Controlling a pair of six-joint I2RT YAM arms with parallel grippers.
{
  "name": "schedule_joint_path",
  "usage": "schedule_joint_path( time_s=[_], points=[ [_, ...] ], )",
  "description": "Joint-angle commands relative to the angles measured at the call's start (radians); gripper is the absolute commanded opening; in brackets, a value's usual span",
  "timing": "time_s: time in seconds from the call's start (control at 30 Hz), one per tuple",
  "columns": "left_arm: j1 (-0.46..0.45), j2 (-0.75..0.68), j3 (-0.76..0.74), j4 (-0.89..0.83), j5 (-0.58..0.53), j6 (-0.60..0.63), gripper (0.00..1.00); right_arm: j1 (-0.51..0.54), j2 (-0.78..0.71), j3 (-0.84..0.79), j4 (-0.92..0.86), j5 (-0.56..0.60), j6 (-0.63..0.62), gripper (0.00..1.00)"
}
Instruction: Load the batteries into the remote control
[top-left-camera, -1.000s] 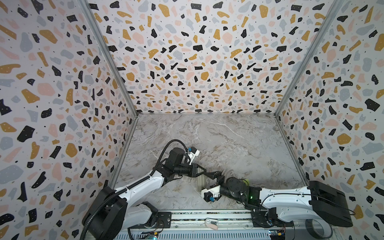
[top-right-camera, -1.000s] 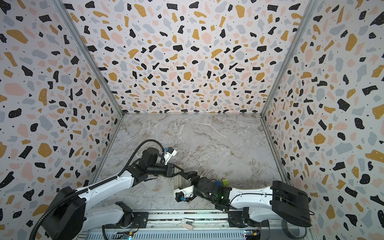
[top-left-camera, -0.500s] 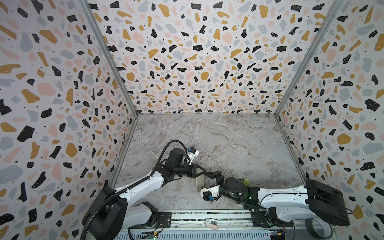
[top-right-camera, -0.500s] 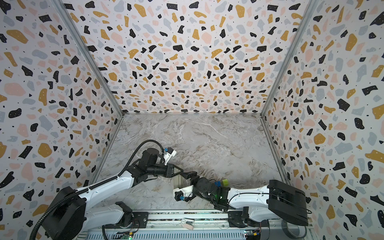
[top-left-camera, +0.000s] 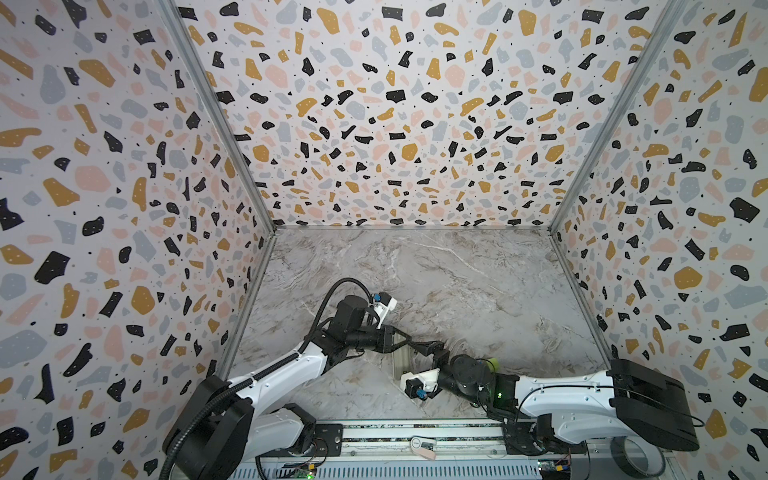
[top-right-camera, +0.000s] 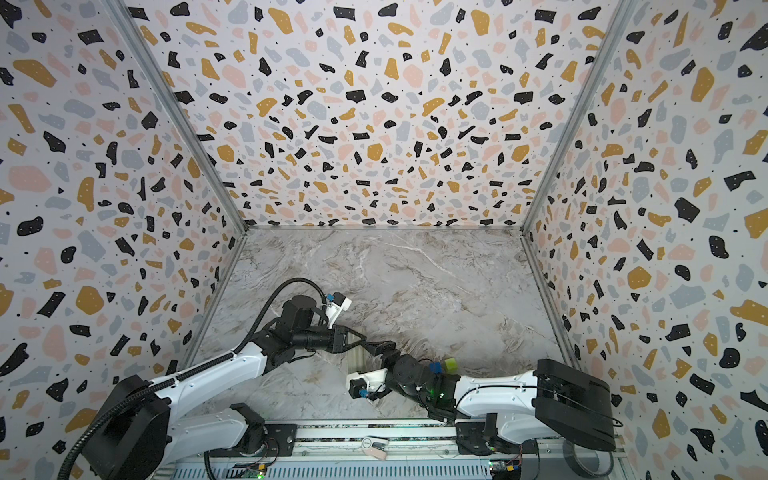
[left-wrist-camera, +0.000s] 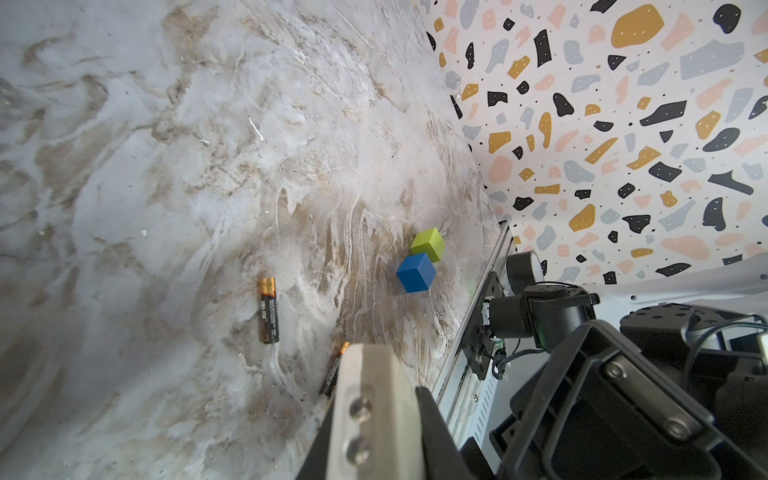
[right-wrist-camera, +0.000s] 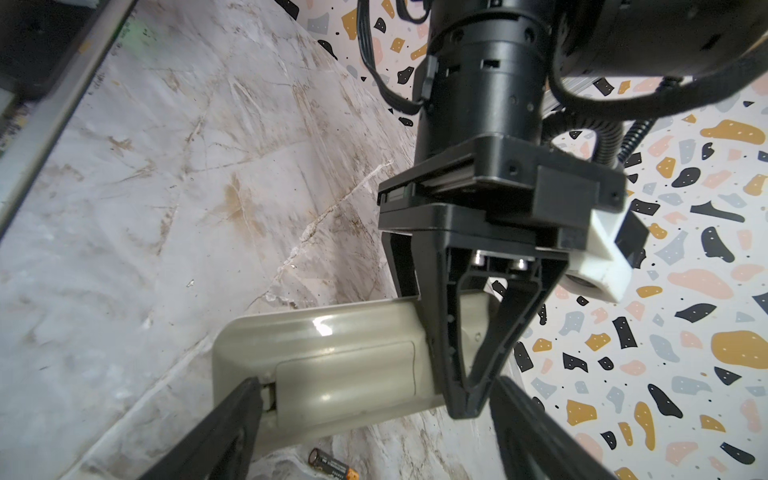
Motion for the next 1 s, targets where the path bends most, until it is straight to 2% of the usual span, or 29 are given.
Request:
schedule_joint_path(
  time_s=[0.0,0.97],
  points=[
    [-0.009,-0.019,-0.015,-0.001,0.075,-0.016,0.0,-0.017,-0.015,0.022,0.033,0.081,0.012,0.87],
    [-0.009,-0.008,-0.008,-0.027,0.049,0.005,0.0,-0.018,-0.068,0.014,0.048,0.131,0.032,0.86]
  ],
)
